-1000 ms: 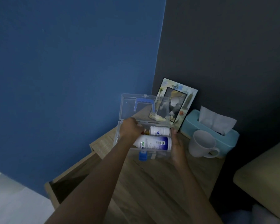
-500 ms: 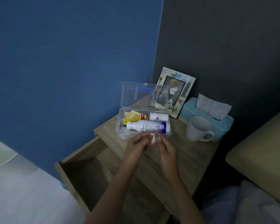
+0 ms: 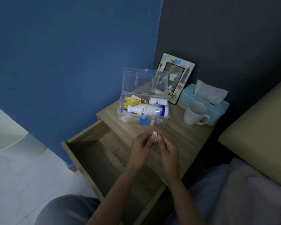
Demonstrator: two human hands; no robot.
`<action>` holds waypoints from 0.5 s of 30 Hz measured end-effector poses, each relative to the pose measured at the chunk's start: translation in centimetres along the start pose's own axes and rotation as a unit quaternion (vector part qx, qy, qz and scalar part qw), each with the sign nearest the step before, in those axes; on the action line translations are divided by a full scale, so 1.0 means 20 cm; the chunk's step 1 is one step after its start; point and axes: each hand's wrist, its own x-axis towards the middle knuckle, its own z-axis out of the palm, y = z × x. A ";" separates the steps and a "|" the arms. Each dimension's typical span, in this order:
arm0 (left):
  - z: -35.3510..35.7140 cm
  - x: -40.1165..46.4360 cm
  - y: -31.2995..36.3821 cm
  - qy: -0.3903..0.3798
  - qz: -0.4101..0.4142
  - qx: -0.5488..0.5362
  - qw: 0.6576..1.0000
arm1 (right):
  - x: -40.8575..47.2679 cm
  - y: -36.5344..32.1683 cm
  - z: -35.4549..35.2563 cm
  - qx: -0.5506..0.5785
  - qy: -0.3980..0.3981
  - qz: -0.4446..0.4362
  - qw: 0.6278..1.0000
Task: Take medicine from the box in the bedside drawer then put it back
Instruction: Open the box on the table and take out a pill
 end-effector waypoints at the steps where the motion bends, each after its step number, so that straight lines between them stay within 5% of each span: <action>1: 0.01 -0.01 0.00 0.007 0.011 0.025 1.000 | -0.01 0.00 0.00 -0.002 0.007 -0.004 1.000; 15: 0.09 0.02 -0.04 -0.005 0.011 0.199 0.980 | -0.04 0.05 0.01 -0.032 0.047 0.005 0.998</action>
